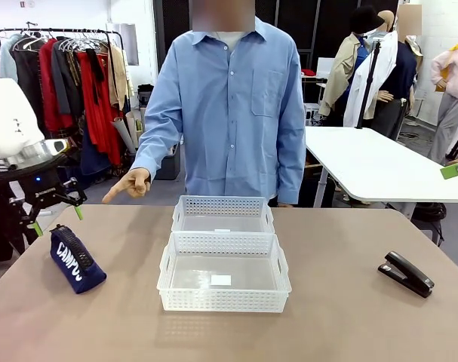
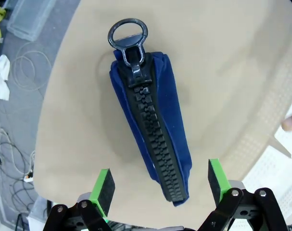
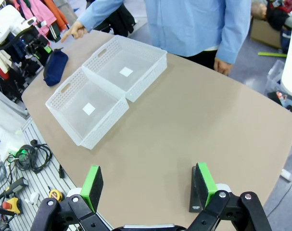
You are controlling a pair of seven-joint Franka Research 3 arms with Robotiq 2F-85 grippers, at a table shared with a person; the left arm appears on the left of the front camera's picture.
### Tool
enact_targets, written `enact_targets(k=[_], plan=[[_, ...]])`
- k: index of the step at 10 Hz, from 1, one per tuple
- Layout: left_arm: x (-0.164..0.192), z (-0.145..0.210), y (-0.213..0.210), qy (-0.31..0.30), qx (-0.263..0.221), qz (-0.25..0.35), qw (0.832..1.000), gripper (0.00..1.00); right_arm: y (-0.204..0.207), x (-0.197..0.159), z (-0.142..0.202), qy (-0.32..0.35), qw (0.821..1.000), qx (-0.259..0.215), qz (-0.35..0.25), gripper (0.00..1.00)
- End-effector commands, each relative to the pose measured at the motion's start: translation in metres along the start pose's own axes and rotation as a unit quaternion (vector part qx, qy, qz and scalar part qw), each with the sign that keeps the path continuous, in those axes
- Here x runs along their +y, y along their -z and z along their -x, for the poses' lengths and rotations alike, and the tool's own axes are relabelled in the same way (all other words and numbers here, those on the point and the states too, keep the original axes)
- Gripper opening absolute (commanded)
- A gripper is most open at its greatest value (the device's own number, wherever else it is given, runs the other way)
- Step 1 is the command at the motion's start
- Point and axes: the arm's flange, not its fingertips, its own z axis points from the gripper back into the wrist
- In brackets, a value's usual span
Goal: Distribute items into two baskets.
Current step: Pick up the Pencil pouch that the person points to.
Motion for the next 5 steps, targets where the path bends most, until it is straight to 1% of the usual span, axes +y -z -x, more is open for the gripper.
enact_targets(k=[1,5], plan=[[-0.006,0.001,0.017,-0.014,-0.005,-0.023,1.000,1.00,0.000,-0.002,-0.002,-0.010,1.000,-0.015,-0.008,1.00],[-0.010,-0.003,0.045,-0.027,-0.001,-0.027,0.999,1.00,0.000,-0.002,-0.002,-0.010,1.000,-0.015,-0.008,1.00]])
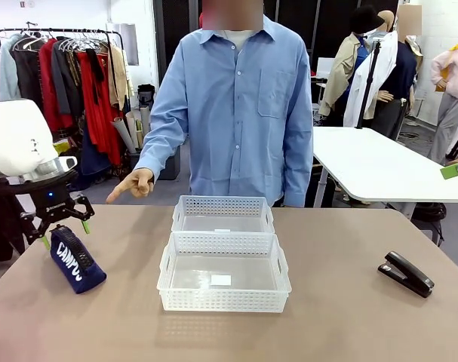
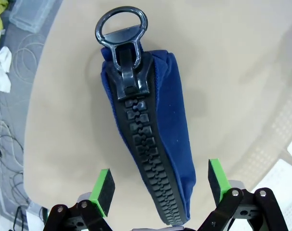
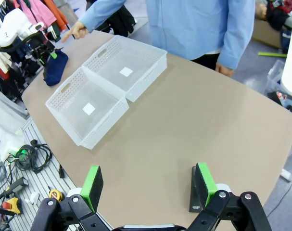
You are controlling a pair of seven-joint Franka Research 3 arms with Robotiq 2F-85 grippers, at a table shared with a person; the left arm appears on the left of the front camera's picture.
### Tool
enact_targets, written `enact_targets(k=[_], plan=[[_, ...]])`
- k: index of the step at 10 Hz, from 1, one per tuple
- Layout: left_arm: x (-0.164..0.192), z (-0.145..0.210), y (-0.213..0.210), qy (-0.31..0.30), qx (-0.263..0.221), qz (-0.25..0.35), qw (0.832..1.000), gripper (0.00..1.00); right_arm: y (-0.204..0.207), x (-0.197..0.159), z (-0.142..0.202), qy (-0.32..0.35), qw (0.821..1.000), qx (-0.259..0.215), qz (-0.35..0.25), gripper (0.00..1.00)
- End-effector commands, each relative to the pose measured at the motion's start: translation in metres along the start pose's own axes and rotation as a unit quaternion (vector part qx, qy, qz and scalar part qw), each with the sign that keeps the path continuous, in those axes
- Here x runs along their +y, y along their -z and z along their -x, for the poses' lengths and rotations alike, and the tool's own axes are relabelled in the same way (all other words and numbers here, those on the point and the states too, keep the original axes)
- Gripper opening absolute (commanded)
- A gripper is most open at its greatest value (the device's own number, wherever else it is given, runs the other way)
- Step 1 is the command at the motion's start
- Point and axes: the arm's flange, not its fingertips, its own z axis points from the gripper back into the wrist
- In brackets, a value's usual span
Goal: Distribute items into two baskets.
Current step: Pick up the Pencil pouch that the person points to.
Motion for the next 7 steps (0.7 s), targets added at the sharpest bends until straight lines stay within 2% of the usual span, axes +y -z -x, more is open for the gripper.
enact_targets(k=[1,7], plan=[[-0.003,0.001,0.012,-0.015,-0.010,-0.009,1.000,1.00,0.000,-0.002,-0.002,-0.010,1.000,-0.015,-0.008,1.00],[-0.004,0.001,0.033,-0.013,0.002,-0.015,1.000,1.00,0.000,-0.002,-0.002,-0.010,1.000,-0.015,-0.008,1.00]])
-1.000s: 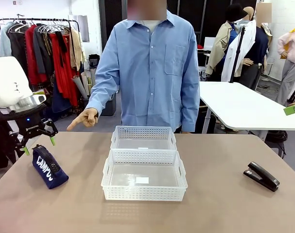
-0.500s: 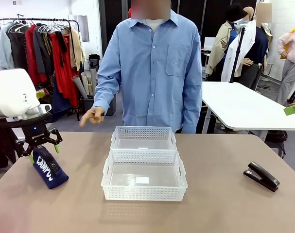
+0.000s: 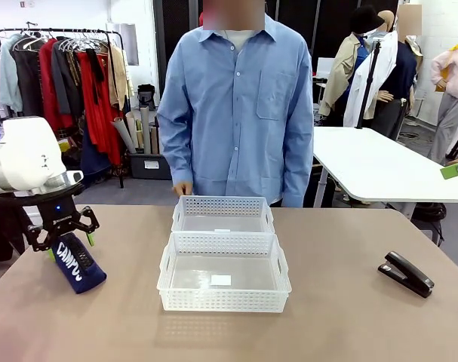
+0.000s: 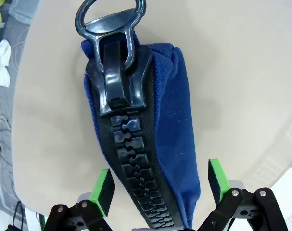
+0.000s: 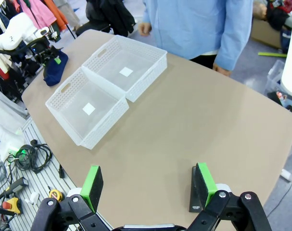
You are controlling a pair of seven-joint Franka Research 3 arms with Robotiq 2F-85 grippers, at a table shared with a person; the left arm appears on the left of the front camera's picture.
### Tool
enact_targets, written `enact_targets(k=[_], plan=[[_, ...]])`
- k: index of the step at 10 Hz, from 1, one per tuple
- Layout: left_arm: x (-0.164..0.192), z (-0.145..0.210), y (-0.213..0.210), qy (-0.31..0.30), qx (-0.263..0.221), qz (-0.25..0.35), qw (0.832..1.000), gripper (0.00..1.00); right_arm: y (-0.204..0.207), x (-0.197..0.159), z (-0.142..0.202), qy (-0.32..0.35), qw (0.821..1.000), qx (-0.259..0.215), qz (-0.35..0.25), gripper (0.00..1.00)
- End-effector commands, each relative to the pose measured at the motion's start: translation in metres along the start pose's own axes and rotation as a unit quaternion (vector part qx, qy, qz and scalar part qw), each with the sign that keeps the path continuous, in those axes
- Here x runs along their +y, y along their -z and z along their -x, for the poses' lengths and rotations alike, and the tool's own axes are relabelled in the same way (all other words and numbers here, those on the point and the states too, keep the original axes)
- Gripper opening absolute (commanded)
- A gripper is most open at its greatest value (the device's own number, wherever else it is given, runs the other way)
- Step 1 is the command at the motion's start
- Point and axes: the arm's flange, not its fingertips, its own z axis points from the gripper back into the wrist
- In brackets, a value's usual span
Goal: Distribute items into two baskets.
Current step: Pick up the Pencil pouch that the person points to.
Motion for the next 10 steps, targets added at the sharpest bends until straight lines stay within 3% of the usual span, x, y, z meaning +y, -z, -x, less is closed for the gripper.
enact_targets(k=[1,4,7,9,10], plan=[[-0.0010,0.0010,0.0003,-0.003,-0.013,-0.002,1.000,1.00,-0.0004,-0.0017,-0.0019,-0.010,1.000,-0.015,-0.008,1.00],[0.0002,-0.0002,0.0002,0.009,-0.002,0.012,1.000,0.78,-0.0004,-0.0017,-0.0019,-0.010,1.000,-0.015,-0.008,1.00],[0.0016,-0.0004,0.0008,0.012,0.001,0.015,1.000,0.35,-0.0004,-0.0017,-0.0019,-0.010,1.000,-0.015,-0.008,1.00],[0.0022,-0.0009,0.0008,0.013,0.001,0.016,1.000,0.01,-0.0004,-0.0017,-0.0019,-0.010,1.000,-0.015,-0.008,1.00],[0.0026,-0.0013,0.0011,0.016,0.001,0.018,1.000,0.00,-0.0004,-0.0017,-0.0019,-0.010,1.000,-0.015,-0.008,1.00]])
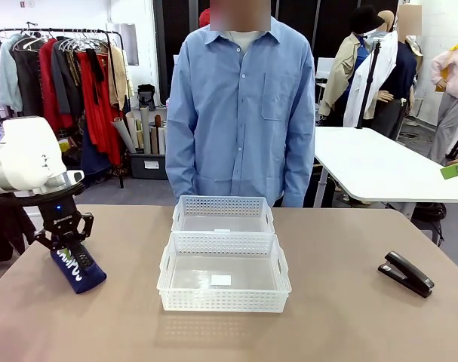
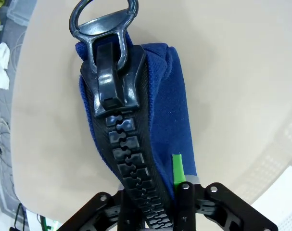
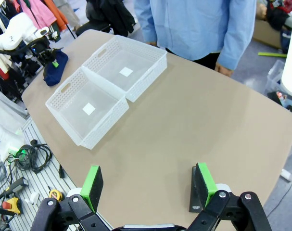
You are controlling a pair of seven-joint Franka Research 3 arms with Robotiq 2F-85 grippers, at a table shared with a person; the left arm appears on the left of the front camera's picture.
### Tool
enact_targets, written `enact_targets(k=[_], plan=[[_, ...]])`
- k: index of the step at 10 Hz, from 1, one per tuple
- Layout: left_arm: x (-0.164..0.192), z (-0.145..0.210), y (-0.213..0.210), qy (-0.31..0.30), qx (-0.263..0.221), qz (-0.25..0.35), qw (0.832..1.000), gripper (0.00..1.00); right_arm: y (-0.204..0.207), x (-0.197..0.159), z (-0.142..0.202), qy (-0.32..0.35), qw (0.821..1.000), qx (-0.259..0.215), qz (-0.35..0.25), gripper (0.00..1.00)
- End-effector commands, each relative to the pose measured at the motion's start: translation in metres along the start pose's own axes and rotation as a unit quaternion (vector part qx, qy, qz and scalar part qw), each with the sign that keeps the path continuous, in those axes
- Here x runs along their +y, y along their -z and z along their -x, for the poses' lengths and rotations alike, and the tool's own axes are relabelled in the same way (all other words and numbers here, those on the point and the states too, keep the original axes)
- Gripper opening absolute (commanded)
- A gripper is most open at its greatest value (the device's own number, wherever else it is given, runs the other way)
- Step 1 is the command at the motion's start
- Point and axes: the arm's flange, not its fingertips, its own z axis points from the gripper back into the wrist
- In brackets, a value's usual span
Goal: Distribute items into two baskets.
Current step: Pick up the Pencil pouch that the person points to.
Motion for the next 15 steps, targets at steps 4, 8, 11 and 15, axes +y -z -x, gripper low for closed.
enact_targets(k=[4,8,11,15], plan=[[0.004,-0.002,0.002,0.009,0.005,0.013,1.000,0.00,0.000,-0.002,-0.002,-0.010,1.000,-0.015,-0.008,1.00],[0.005,-0.002,0.002,0.011,-0.001,0.019,1.000,0.00,0.000,-0.002,-0.002,-0.010,1.000,-0.015,-0.008,1.00],[0.005,-0.003,-0.023,0.048,-0.014,0.038,0.998,0.00,0.000,-0.002,-0.002,-0.010,1.000,-0.015,-0.008,1.00],[0.001,0.020,-0.114,0.296,0.018,0.033,0.955,0.00,0.000,-0.002,-0.002,-0.010,1.000,-0.015,-0.008,1.00]])
